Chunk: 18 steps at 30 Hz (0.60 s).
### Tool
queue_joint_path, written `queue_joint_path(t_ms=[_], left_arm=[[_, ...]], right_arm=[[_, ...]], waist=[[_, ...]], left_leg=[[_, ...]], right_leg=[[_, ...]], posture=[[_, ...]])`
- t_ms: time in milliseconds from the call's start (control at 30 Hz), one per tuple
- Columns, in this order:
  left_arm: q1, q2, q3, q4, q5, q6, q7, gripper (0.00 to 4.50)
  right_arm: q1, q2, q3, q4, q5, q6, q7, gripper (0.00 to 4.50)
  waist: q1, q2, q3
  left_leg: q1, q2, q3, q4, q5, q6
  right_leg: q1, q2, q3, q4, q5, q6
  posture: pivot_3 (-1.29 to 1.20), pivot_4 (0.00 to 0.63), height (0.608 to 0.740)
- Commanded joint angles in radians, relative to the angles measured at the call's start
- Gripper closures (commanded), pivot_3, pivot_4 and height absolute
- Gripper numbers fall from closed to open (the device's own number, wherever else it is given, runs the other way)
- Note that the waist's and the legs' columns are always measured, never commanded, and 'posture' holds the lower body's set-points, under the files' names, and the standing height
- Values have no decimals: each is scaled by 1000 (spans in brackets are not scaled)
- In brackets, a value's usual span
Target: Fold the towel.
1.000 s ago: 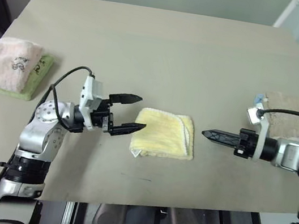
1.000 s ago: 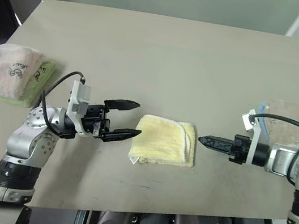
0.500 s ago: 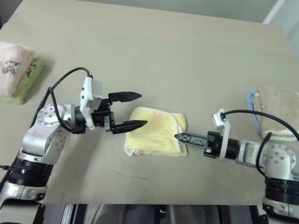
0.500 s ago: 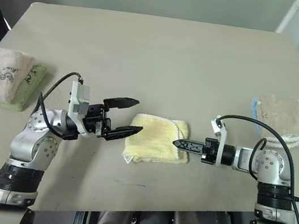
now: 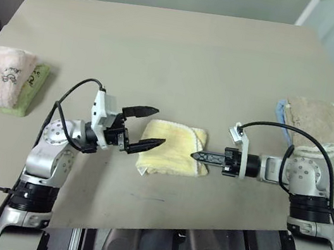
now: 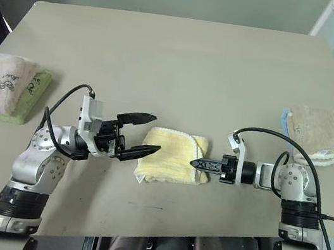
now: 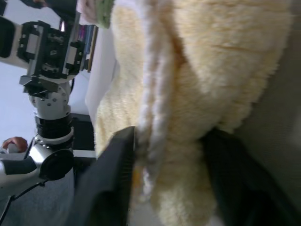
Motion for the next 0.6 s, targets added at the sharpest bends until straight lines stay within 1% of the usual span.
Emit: queue_joint_path(t_ms=[33,100,133,267,367,600], left_arm=[[-6,-3,-6,-9,9,-32,-7,0],[-4,-3,-13,-1,18,-45,-12,0],[-4,-3,-16,2,21,-49,-16,0],[-13,-10,-20,15,16,-53,-19,0],[-26,-21,-14,30,4,-50,-19,0],[-62,-54,51,75,-74,34,52,0]], right_arm=[[-13,0,0,-19,-2,-12,26,3691],[-16,-1,-11,-23,0,-11,29,4355],[-16,-2,-19,-30,5,-8,29,4450],[-13,3,-64,-82,35,7,12,4450],[-17,19,-122,-130,65,19,-20,4450],[-13,80,-356,-268,209,59,-195,4450]], waist=[[-1,0,0],[-2,0,0],[-2,0,0],[1,0,0],[2,0,0],[7,0,0]], left_leg=[[0,0,0,0,0,0],[1,0,0,0,0,0],[1,0,0,1,0,0],[1,0,0,1,1,1],[0,0,0,1,1,1],[-1,0,1,0,0,0]], right_leg=[[0,0,0,0,0,0],[1,0,0,0,0,0],[1,0,0,0,0,1],[2,0,0,0,-1,3],[0,0,0,0,1,-1],[0,0,0,0,0,0]], posture=[[0,150,703],[0,150,703],[0,150,703],[0,150,703],[0,150,703],[0,150,703]])
